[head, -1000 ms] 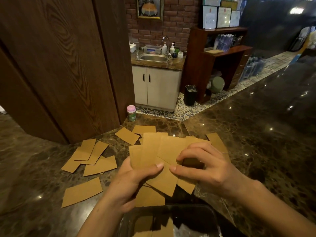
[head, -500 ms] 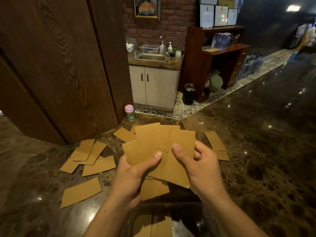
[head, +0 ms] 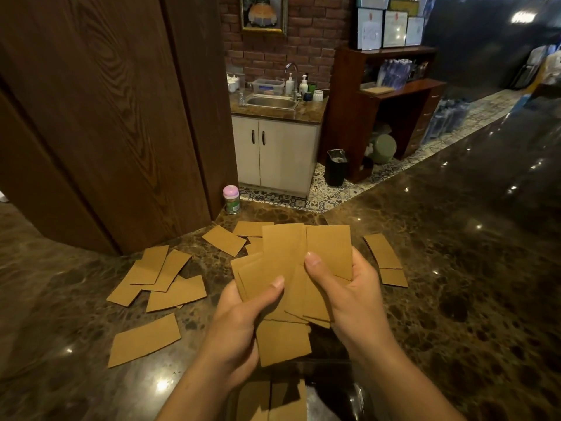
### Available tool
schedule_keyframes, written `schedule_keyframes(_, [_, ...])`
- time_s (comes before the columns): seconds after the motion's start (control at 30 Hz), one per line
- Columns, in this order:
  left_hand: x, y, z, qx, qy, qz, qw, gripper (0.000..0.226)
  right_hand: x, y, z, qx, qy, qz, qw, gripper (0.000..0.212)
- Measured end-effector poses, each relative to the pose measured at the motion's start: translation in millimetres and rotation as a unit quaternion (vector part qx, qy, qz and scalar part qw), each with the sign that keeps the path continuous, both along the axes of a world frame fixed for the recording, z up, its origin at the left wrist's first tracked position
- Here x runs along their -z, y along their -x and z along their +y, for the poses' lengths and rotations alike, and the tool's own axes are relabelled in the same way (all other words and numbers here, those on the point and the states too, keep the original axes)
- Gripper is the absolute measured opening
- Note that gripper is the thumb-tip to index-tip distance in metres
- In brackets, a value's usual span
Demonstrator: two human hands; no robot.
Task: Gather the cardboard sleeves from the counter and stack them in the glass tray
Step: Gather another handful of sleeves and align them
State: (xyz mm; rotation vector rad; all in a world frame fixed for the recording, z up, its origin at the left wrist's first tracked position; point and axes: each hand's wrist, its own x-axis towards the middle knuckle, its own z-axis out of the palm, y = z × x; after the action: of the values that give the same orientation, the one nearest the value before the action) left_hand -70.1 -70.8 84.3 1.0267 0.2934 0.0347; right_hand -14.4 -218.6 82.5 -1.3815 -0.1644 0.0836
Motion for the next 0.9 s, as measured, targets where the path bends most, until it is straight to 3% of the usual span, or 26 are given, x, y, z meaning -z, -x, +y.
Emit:
schedule_keyframes(0.13, [-3, -4, 3, -0.009, -0.053, -0.003, 0.999, 0.040, -5, -1, -5, -0.064, -0.047, 0.092, 0.993, 0.036])
schedule_keyframes(0.2, [-2, -7, 5, -0.018, -0.056, 0.004, 0.998, 0.041, -5, 0, -7, -0.092, -0.048, 0.093, 0.990, 0.033])
schedule_keyframes(0.27, [-2, -9, 6, -0.019, -0.049, 0.020, 0.998, 0.040, -4, -3, -10, -0.075, -0.011, 0.009, 0.997, 0.024])
schedule_keyframes(0.33, [-1, -11, 10, -0.009, -0.023, 0.050, 0.998, 0.033, -6, -10, -19, -0.029, 0.094, -0.201, 0.975, 0.022])
schedule_keyframes(0.37, [-1, -11, 14, -0.005, -0.011, 0.063, 0.998, 0.032, -4, -15, -25, -0.030, 0.160, -0.346, 0.924, 0.026])
schedule_keyframes(0.43, [0, -9, 21, 0.023, 0.005, 0.080, 0.997, 0.032, 0, -23, -38, -0.054, 0.297, -0.567, 0.766, 0.033])
schedule_keyframes(0.47, [-1, -8, 24, 0.043, 0.010, 0.077, 0.996, 0.030, 2, -28, -44, -0.062, 0.350, -0.623, 0.697, 0.031])
schedule_keyframes(0.5, [-1, -6, 26, 0.065, 0.007, 0.064, 0.996, 0.027, 5, -31, -48, -0.069, 0.389, -0.648, 0.651, 0.028])
schedule_keyframes(0.53, [1, -5, 28, 0.079, -0.004, 0.050, 0.996, 0.027, 8, -33, -52, -0.075, 0.413, -0.658, 0.625, 0.028])
schedule_keyframes(0.67, [10, -6, 27, 0.065, -0.042, 0.035, 0.996, 0.046, 11, -36, -62, -0.074, 0.442, -0.678, 0.583, 0.037])
schedule_keyframes(0.77, [12, -9, 24, 0.026, -0.011, 0.029, 0.999, 0.057, 11, -36, -68, -0.053, 0.443, -0.661, 0.603, 0.043])
schedule_keyframes(0.83, [12, -11, 26, -0.003, 0.006, 0.019, 1.000, 0.054, 17, -36, -71, -0.033, 0.434, -0.621, 0.652, 0.048])
schedule_keyframes(0.87, [10, -12, 26, -0.021, 0.002, 0.017, 1.000, 0.051, 19, -33, -71, -0.027, 0.404, -0.574, 0.711, 0.048])
schedule_keyframes(0.9, [9, -12, 26, -0.038, -0.011, 0.014, 0.999, 0.048, 15, -25, -68, -0.019, 0.345, -0.491, 0.800, 0.043])
